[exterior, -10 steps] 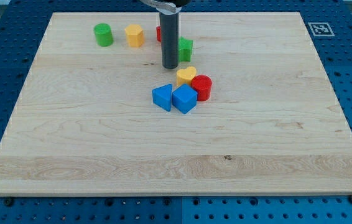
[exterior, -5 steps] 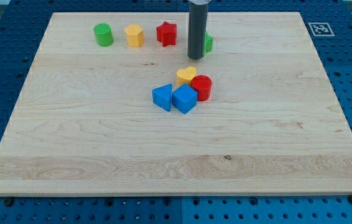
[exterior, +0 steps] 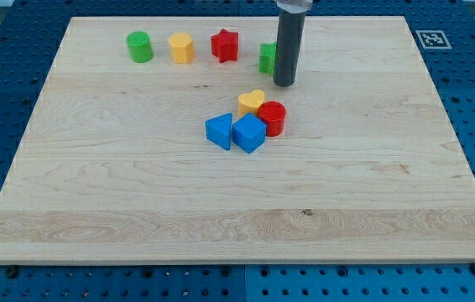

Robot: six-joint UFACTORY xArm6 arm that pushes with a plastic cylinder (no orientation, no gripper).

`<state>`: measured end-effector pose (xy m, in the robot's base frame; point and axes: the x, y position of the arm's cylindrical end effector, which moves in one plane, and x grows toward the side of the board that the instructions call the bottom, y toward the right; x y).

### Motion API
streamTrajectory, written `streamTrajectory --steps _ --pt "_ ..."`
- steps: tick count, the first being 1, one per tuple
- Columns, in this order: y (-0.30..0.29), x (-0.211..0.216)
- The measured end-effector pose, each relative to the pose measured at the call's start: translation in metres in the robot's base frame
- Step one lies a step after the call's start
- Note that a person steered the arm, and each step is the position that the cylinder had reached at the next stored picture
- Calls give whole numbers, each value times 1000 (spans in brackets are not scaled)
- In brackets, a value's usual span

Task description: Slide the green star right and up

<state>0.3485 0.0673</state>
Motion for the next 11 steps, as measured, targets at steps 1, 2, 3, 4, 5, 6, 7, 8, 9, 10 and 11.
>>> streamTrajectory --steps 1,2,3,4,5,6,7,8,9,10,11 --pt "0 -11" --pt "0 -22" --pt "3 -22" --pt "8 -8" --pt "4 -7" --pt "-7 -7" --pt "-22 -7" --pt "-31 -7" --pt "-31 -16" --pt "-31 -19" --pt "-31 -19"
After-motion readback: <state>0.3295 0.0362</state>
